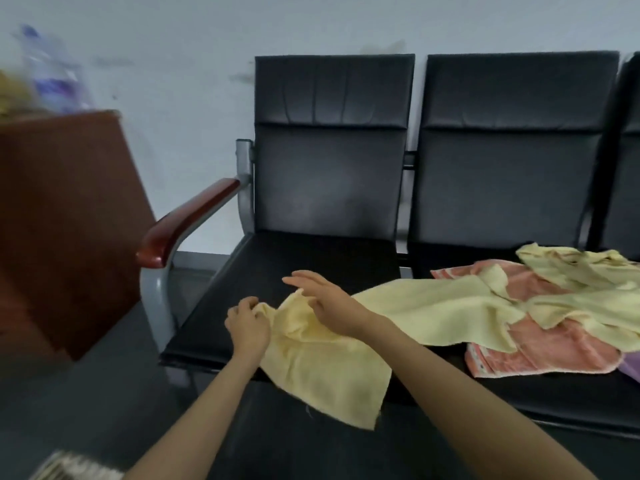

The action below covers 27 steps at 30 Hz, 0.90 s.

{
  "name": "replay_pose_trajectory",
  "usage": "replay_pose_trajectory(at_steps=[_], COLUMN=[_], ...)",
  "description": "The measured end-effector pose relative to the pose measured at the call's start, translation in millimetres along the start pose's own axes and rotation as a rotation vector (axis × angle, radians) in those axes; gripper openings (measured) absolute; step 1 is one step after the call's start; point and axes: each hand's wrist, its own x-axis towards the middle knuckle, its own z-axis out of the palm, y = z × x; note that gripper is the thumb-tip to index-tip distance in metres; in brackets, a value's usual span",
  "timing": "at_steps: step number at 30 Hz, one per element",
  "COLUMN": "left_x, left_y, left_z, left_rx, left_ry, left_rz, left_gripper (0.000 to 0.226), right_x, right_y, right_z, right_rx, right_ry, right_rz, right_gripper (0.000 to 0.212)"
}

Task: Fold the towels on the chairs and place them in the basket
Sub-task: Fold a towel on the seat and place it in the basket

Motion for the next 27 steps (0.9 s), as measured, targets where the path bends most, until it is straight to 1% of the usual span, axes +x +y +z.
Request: replay_pose_trajectory(at_steps=[1,3,5,6,7,8,10,12,16,19,21,23,25,27], left_x=[0.2,-3.5,-8.5,-11.0,-13.3,-14.5,-14.5,-13.2,-12.0,-10.7,-9.9,-10.3,-12.1,-12.5], left_y=[-3.9,-6.7,-9.5,-12.2,-15.2,-18.1,-21.6,-23.2,-20.4,-14.0,-11.8,-9.2,-4.1,2.5], left_z=[1.6,10.2,23.0,30.0,36.6,42.7,50.9,56.1,69.0,75.6,77.3,79.3,78.7,76.6], left_rx=[0.085,0.176,0.247,0.300,0.369,0.445,0.566,0.634,0.686,0.590,0.550,0.513,0.437,0.370], left_ry=[-0.014,-0.110,-0.275,-0.367,-0.445,-0.487,-0.478,-0.465,-0.453,-0.413,-0.378,-0.345,-0.314,-0.288], left_rz=[0.038,0.162,0.284,0.334,0.376,0.424,0.539,0.607,0.612,0.577,0.573,0.560,0.502,0.457], left_gripper=[0.035,0.040,0.043,0.045,0.047,0.047,0.046,0.046,0.045,0.028,0.019,0.015,0.014,0.016], right_x=[-1.6,-11.5,-29.3,-40.5,-52.6,-64.7,-86.5,-103.6,-121.7,-122.6,-121.4,-121.3,-121.0,-116.4], right_y=[5.9,24.7,50.5,64.3,77.5,90.0,110.4,126.8,147.6,153.3,154.1,152.7,148.2,142.5], right_z=[4.1,4.5,-1.6,-5.8,-10.4,-15.1,-26.5,-37.8,-46.1,-40.9,-37.5,-36.3,-37.7,-43.1], right_rx=[-0.013,-0.039,-0.090,-0.133,-0.182,-0.227,-0.312,-0.396,-0.456,-0.472,-0.496,-0.509,-0.493,-0.467], right_ry=[-0.036,0.000,0.069,0.073,0.051,0.013,-0.081,-0.154,-0.204,-0.143,-0.095,-0.036,0.062,0.183], right_rz=[0.049,0.154,0.279,0.352,0.429,0.503,0.628,0.721,0.797,0.802,0.792,0.804,0.842,0.885], right_gripper=[0.059,0.052,0.043,0.041,0.042,0.046,0.053,0.054,0.042,0.034,0.034,0.032,0.032,0.038])
